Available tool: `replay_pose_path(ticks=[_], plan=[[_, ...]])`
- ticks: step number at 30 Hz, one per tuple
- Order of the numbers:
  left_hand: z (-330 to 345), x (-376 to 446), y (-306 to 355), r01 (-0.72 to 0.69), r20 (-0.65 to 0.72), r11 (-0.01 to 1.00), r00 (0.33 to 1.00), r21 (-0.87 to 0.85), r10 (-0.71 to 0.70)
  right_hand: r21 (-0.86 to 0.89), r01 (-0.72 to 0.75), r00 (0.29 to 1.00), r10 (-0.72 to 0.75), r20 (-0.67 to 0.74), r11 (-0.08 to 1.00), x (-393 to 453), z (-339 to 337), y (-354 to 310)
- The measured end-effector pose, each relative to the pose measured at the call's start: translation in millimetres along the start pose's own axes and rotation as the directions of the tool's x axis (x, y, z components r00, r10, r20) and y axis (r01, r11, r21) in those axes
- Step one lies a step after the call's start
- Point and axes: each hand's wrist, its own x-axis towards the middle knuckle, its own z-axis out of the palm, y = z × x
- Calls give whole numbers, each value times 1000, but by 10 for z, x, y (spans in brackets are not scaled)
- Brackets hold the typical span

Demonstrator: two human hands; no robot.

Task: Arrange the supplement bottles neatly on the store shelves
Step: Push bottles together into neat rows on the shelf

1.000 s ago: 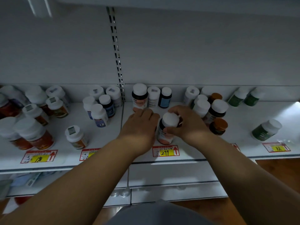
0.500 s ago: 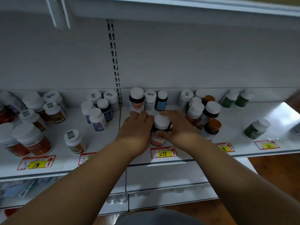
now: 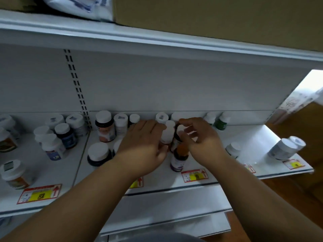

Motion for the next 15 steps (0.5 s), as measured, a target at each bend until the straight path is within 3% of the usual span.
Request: replay_pose_path(ticks=[5,9,15], plan=[[468,486,638,68,3,992,998,-102,-68,-86,-102,993,107,59,991,251,-629,837],[786,824,1061,159,36,980,987,-121,-156,-187,-87,978,119,170,979,668,-941,1545],[1109,1036,1427,302,53,948,953,-101,-298,-417,48,834,193,516,908,1206,-676,2173]])
